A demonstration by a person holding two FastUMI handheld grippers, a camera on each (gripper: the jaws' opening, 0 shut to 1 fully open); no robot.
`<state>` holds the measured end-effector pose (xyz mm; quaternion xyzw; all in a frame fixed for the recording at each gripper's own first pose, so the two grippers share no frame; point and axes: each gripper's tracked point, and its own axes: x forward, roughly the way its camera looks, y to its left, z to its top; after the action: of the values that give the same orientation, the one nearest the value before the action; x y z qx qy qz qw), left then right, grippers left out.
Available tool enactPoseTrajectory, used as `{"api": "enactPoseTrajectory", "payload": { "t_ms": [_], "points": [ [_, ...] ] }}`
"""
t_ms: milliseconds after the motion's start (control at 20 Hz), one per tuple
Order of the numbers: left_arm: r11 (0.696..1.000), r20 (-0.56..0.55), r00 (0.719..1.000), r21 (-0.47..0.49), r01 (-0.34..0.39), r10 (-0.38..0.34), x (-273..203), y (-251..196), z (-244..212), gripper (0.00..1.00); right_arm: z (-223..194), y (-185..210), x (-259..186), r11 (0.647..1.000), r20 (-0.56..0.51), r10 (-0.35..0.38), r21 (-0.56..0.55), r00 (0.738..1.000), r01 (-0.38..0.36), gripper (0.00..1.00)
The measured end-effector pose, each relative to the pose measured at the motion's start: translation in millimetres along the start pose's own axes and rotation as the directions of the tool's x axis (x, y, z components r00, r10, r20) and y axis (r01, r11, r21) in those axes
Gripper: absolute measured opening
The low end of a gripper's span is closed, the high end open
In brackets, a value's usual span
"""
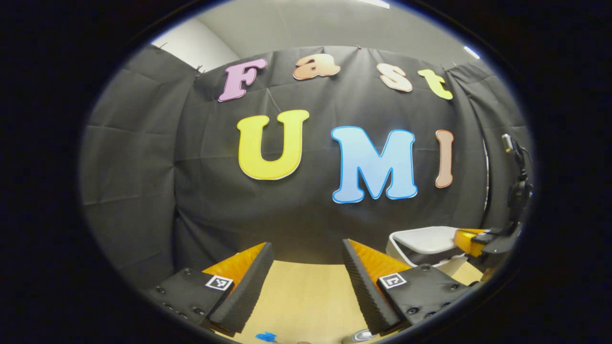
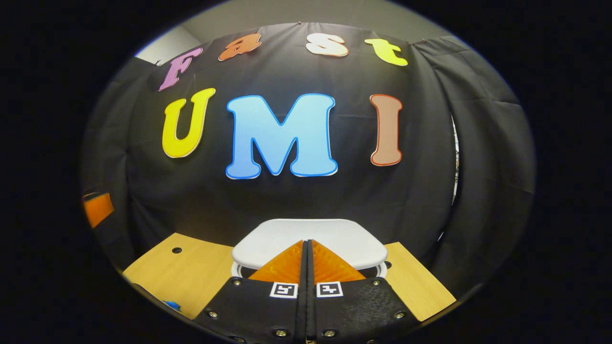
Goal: Press the lid of the desktop garbage bin to open it, pick up the crumpled paper on the desktop and throw it into the bin, then pick up the pop can on the desktop and drop it into the bin, and finally close the garbage bin lid.
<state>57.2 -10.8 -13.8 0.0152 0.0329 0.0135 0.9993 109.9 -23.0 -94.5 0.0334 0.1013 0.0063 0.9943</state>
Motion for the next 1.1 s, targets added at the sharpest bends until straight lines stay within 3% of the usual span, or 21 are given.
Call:
{"api": "enactPoseTrajectory", "payload": {
  "t_ms": [300,1100],
  "points": [
    [1.0,0.006,1.0,0.001,0.0,0.0,-1.5,0.4,1.0,0.95,25.2,-3.3,-11.1,1.0,0.066,-0.019,0.008,0.998,0.018,0.0],
    [1.0,-0.003,1.0,-0.025,0.001,-0.001,-4.3,12.0,-4.9,0.95,33.4,-5.2,-25.5,0.998,0.072,-0.023,0.052,0.997,0.019,0.0]
  ]
}}
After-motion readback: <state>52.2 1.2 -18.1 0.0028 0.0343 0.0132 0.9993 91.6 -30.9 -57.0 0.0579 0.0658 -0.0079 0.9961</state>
